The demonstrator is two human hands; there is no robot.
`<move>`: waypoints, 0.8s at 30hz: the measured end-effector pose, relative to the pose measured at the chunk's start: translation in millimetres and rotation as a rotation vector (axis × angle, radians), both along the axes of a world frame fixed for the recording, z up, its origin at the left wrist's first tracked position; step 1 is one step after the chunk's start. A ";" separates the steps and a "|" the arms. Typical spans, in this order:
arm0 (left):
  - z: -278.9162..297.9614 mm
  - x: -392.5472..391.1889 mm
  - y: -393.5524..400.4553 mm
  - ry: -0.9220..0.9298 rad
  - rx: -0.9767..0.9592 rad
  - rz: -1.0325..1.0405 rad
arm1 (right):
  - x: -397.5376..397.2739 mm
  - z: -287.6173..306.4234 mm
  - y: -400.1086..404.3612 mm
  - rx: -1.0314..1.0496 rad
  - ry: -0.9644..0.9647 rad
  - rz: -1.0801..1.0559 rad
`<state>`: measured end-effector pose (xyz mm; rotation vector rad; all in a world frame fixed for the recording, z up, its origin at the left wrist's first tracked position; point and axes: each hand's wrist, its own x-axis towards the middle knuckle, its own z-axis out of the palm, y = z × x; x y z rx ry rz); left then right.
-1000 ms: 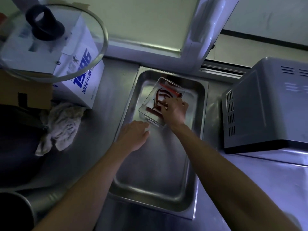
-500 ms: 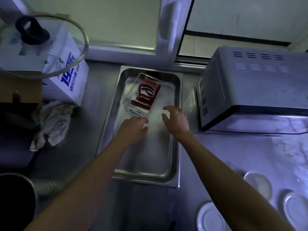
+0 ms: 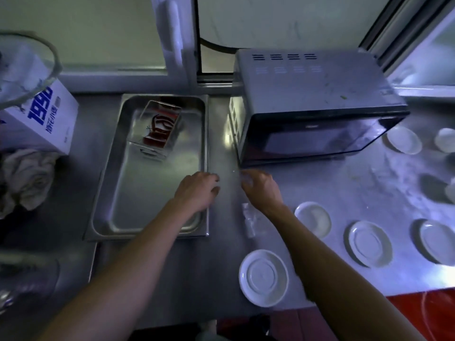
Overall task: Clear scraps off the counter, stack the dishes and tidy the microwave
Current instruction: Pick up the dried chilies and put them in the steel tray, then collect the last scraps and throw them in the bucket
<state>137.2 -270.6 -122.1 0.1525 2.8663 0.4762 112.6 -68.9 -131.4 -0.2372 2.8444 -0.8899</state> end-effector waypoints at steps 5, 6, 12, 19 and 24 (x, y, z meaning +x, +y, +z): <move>2.7 22.9 73.0 -0.022 -0.012 -0.073 | 40.5 6.3 79.8 -0.016 0.032 -0.069; 3.5 27.4 87.7 -0.022 -0.010 -0.086 | 48.4 7.3 96.0 -0.008 0.031 -0.077; 9.1 49.5 172.2 0.034 -0.010 -0.168 | 90.0 9.7 183.5 -0.017 -0.002 -0.197; 12.7 71.1 250.9 0.006 0.001 -0.222 | 129.0 7.6 260.7 0.035 0.021 -0.272; 12.5 79.2 282.5 0.012 -0.019 -0.261 | 144.5 2.2 295.0 0.011 0.028 -0.334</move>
